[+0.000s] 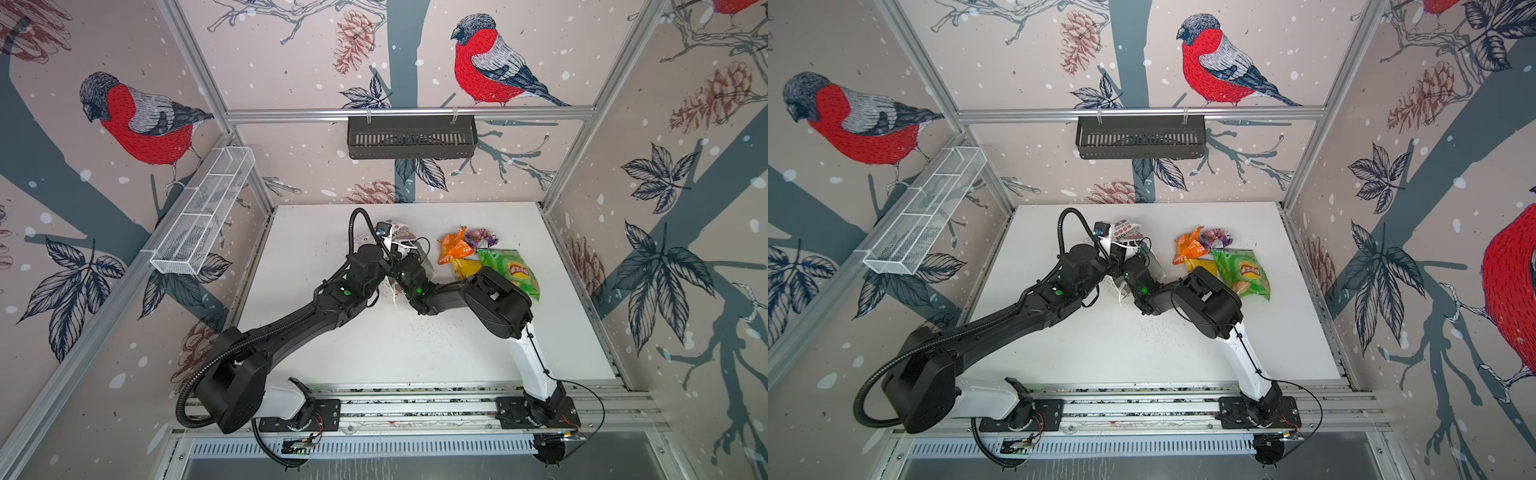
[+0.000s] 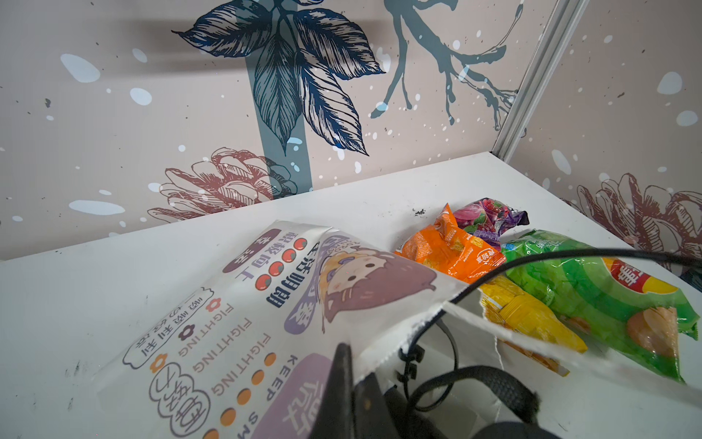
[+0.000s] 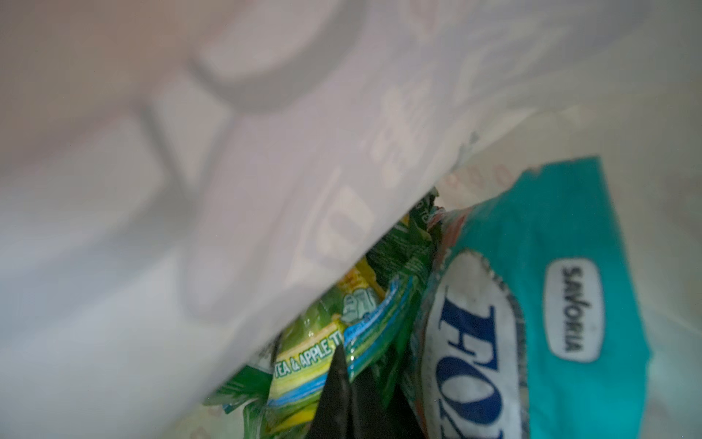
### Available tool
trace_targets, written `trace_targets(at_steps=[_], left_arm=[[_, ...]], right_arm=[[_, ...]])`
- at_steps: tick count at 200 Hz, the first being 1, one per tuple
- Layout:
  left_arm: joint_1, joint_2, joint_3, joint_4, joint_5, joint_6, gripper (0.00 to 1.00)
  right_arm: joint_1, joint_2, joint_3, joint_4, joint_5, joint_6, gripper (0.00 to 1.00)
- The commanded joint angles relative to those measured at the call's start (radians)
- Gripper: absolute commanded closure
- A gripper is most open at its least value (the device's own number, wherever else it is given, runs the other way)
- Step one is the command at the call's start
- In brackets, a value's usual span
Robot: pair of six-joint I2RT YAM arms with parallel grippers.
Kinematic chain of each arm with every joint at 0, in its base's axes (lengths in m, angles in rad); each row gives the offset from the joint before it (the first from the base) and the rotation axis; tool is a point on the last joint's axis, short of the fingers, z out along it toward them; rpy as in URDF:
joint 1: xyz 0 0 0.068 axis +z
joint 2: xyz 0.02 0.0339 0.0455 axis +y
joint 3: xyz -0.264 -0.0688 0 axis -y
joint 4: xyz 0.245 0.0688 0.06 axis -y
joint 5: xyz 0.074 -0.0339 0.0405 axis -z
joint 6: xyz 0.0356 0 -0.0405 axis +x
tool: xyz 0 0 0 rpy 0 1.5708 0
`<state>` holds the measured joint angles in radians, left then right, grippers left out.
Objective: Take the snacks out of the paper bag
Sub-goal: Pick up the snack from the paper bag.
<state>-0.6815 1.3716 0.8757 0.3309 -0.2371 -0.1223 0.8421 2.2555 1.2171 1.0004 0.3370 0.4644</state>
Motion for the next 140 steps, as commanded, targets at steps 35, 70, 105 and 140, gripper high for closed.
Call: trace_targets(at_steps=[35,70,105,140], left_arm=[[0.024,0.025,0.024,0.015,-0.041,-0.034,1.0],[0.042,0.034,0.031,0.005,-0.057,-0.059,1.0],[0.048,0.035,0.027,0.005,-0.071,-0.061,1.0],[0.052,0.035,0.025,0.005,-0.074,-0.064,1.0]], right_arm=[[0.034,-0.088,-0.106,0.089,0.04,-0.104,1.0],[0.038,-0.163,-0.2,0.107,0.056,-0.096,1.0],[0.039,-0.228,-0.281,0.119,0.05,-0.105,1.0],[0.041,-0.285,-0.353,0.142,0.058,-0.112,1.0]])
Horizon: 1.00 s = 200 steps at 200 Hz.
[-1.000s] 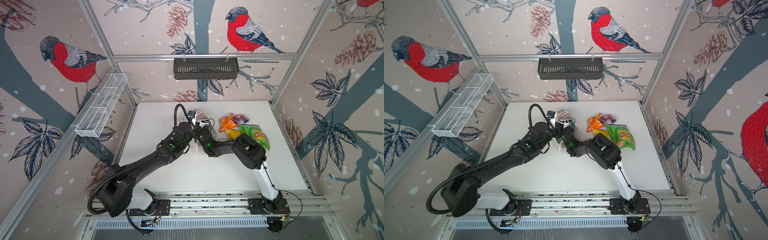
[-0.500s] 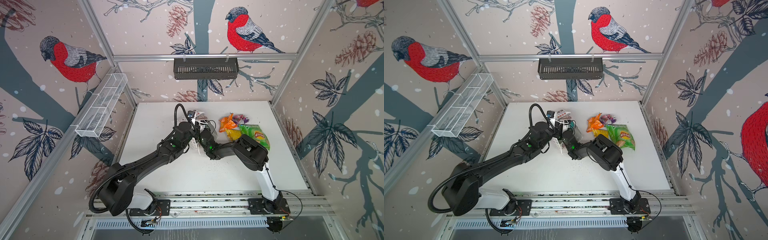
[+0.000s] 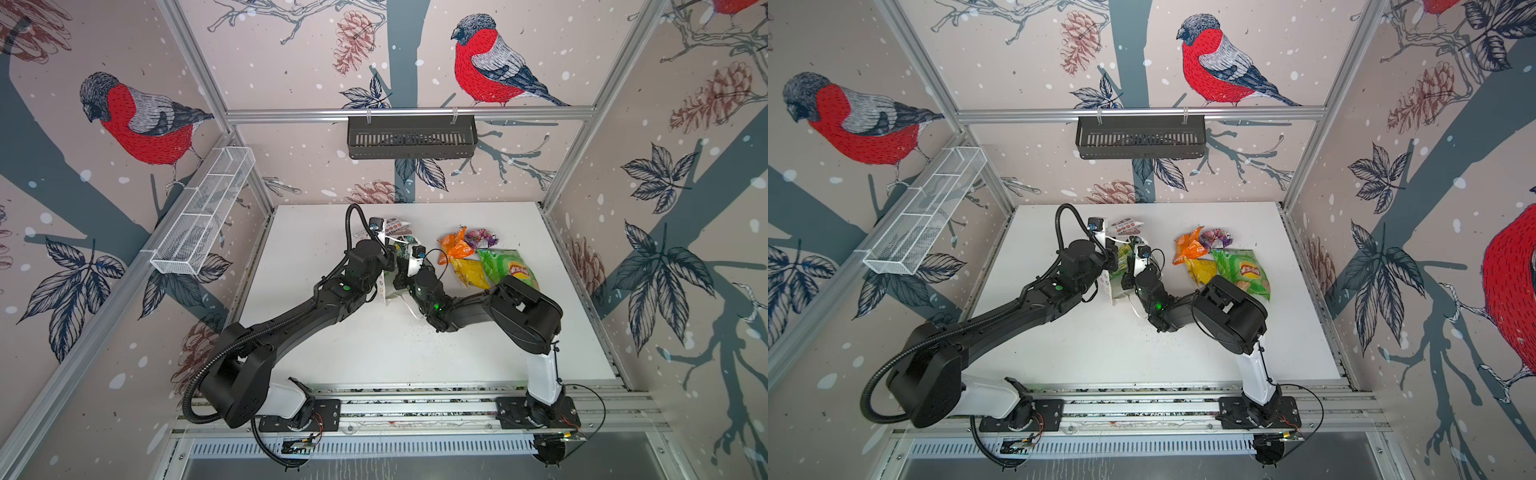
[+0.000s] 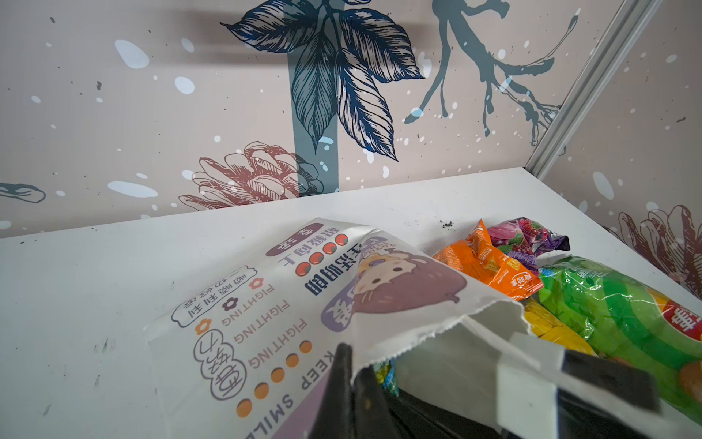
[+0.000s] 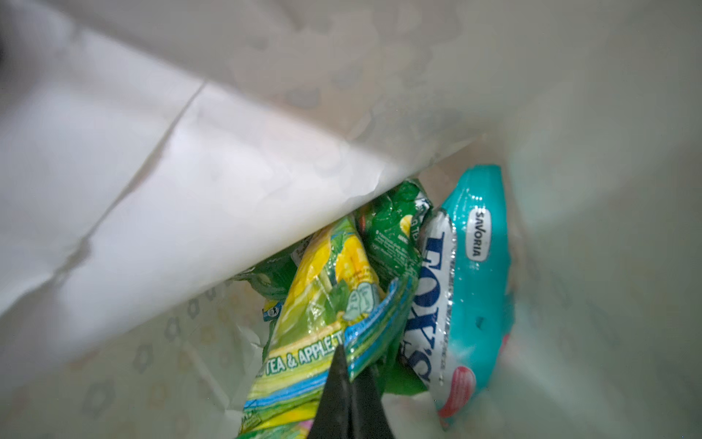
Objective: Take the snacks out of the paper bag
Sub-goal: Pick up the snack from the paper bag.
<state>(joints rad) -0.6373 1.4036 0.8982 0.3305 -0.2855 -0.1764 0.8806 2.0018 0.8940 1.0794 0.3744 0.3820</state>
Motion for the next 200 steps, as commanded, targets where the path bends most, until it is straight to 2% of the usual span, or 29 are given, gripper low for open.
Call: trace_targets(at_steps=[1,59,128,200], left_arm=[[0.008,0.003,0.002,0.005,-0.026,-0.011,1.0],[0.015,0.008,0.011,-0.005,-0.029,-0.028,1.0],[0.018,0.012,0.022,-0.018,-0.035,-0.028,1.0],[0.022,0.017,0.027,-0.018,-0.037,-0.034,1.0]], right_arm=[[0.003,-0.034,-0.033,0.063,0.021,-0.031,1.0],[0.004,-0.12,-0.109,0.073,-0.022,-0.034,1.0],[-0.012,-0.213,-0.147,0.005,-0.19,0.055,1.0],[-0.011,-0.313,-0.196,-0.047,-0.19,0.057,1.0]])
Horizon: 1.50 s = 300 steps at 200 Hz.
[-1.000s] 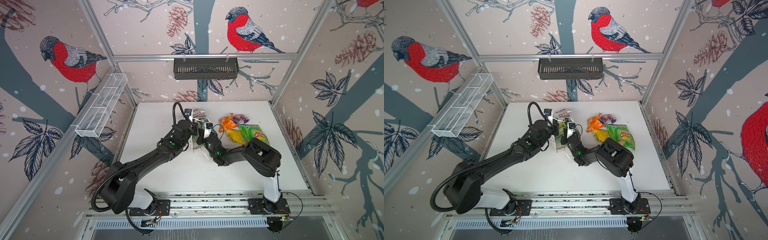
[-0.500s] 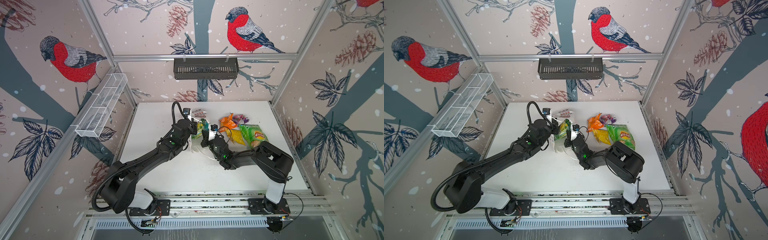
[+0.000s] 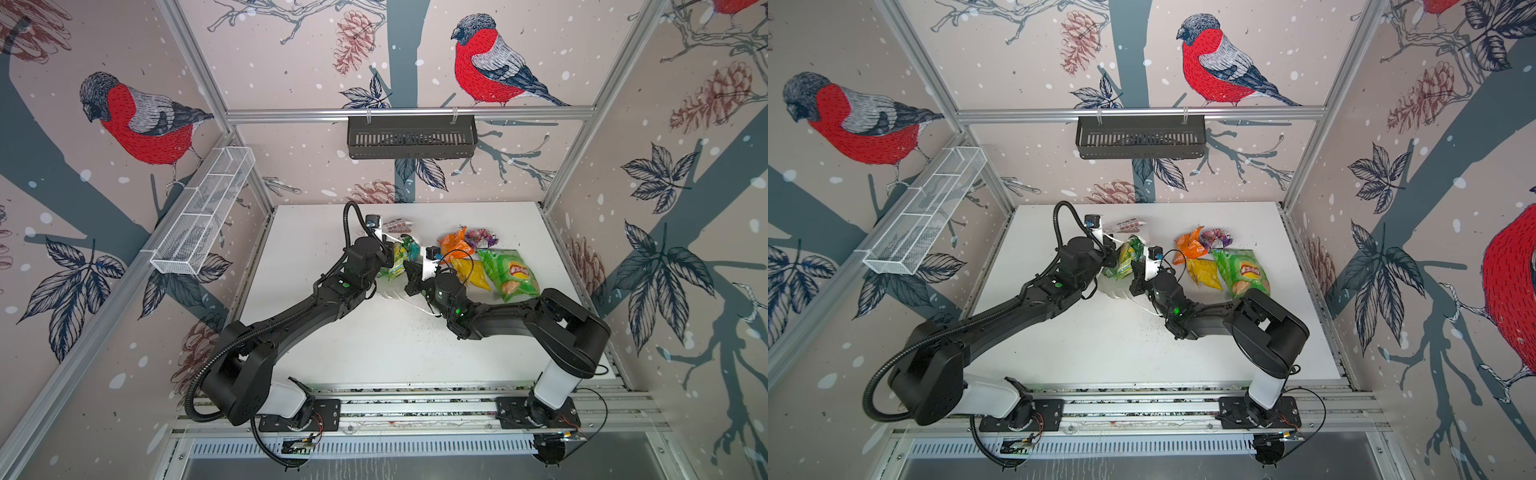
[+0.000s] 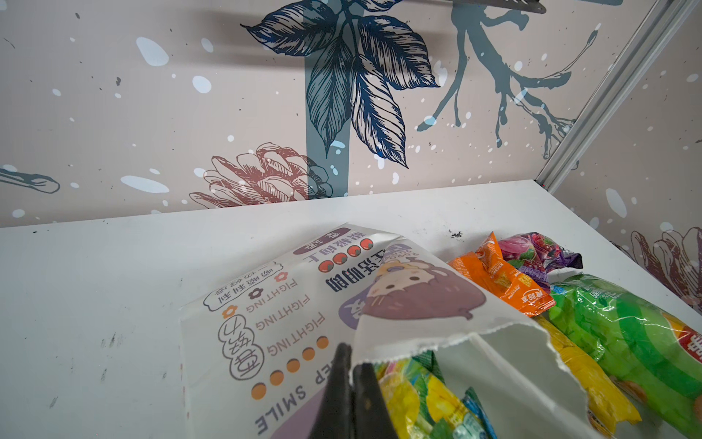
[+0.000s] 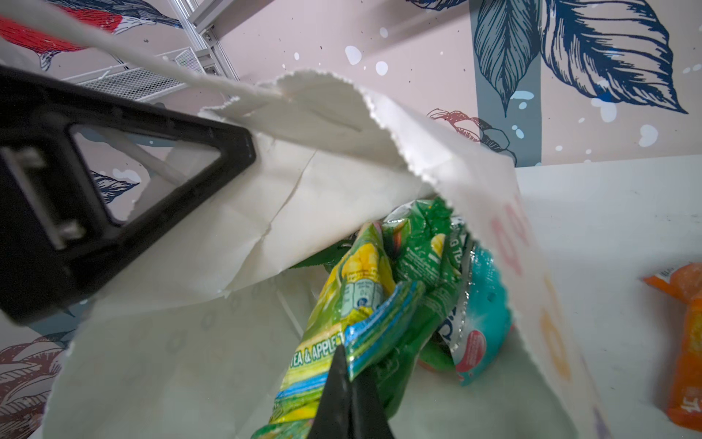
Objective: Take the snacks out of the paper bag
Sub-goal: Pick up the snack from the paper bag.
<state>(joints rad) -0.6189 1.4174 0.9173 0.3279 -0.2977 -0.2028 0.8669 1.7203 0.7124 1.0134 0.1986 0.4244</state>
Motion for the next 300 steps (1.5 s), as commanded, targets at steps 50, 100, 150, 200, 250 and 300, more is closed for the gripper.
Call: trace_targets(at_steps=[50,100,150,200,250,300], left_arm=[[0.005,0.001,0.009,-0.017,-0.027,-0.01,1.0],[0.005,0.0,0.012,-0.018,-0.033,-0.015,1.0],[0.005,0.011,0.025,-0.03,-0.037,-0.018,1.0],[0.005,0.015,0.025,-0.033,-0.047,-0.02,1.0],[0.005,0.018,0.023,-0.035,-0.053,-0.019,1.0],[0.005,0.021,0.02,-0.033,-0.054,-0.02,1.0]], right_arm=[[0.017,-0.095,-0.063,-0.005,0.011,-0.01,1.0],[0.053,-0.139,-0.118,0.005,0.059,-0.066,1.0],[0.063,-0.185,-0.168,0.052,0.058,-0.09,1.0],[0.083,-0.238,-0.194,0.071,0.072,-0.136,1.0],[0.104,-0.304,-0.222,0.088,0.159,-0.176,1.0],[0.141,-0.357,-0.281,0.201,0.331,-0.268,1.0]])
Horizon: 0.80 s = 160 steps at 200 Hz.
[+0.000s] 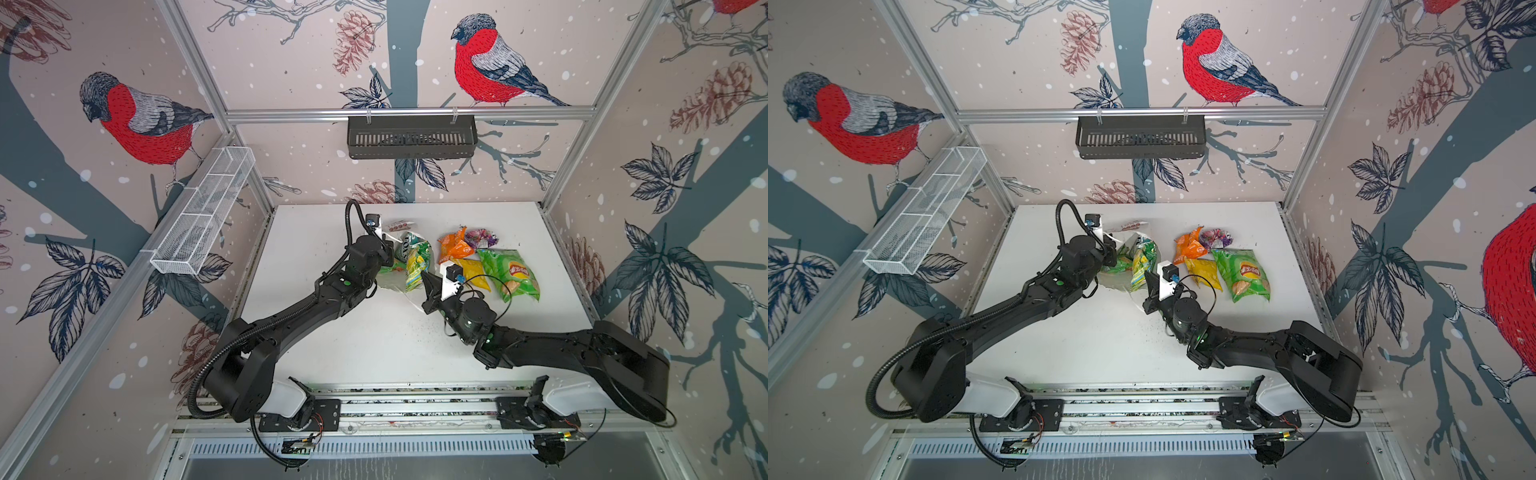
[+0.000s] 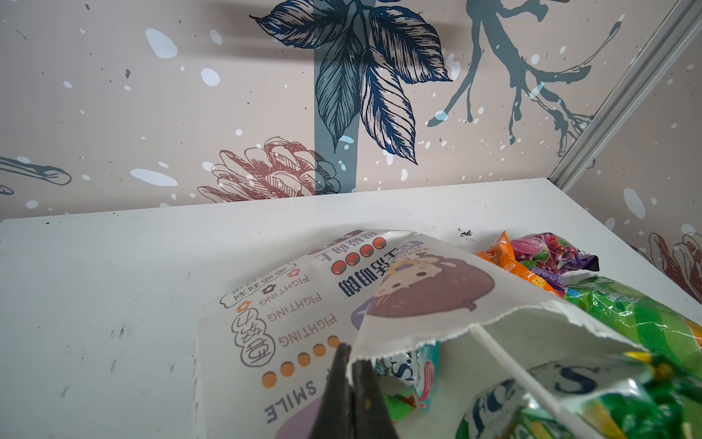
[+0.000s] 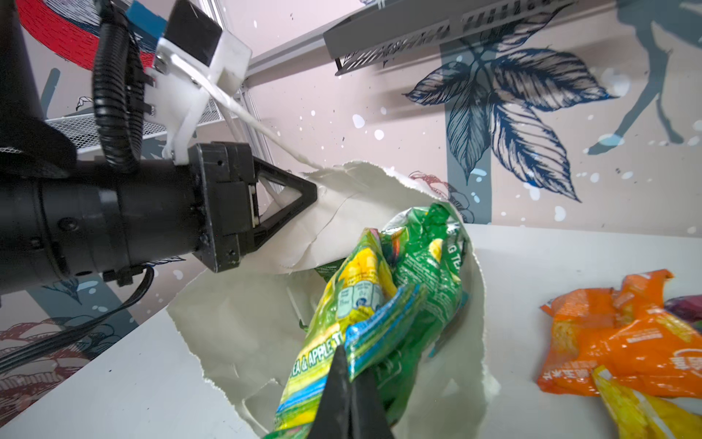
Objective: Take the snacks out of the paper bag
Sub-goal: Pick up the snack from the paper bag.
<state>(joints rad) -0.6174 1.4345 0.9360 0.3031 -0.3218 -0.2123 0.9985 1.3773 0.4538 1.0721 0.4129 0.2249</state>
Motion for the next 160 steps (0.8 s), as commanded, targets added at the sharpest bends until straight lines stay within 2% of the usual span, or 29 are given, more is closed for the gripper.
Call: trace_targets(at_steps=[1,94,160], left_arm=[[0.004,0.004,0.001,-0.009,-0.03,-0.01,1.0],[0.004,0.001,-0.003,-0.012,-0.033,-0.007,1.0],[0.005,-0.003,-0.011,-0.007,-0.048,-0.003,1.0]], right_arm=[[0.01,-0.014,-0.023,0.143,0.12,-0.07,1.0],[-0.061,-0.119,-0.059,0.049,0.163,-0.03,1.0],[-0.117,-0.277,-0.047,-0.086,0.192,0.014,1.0]])
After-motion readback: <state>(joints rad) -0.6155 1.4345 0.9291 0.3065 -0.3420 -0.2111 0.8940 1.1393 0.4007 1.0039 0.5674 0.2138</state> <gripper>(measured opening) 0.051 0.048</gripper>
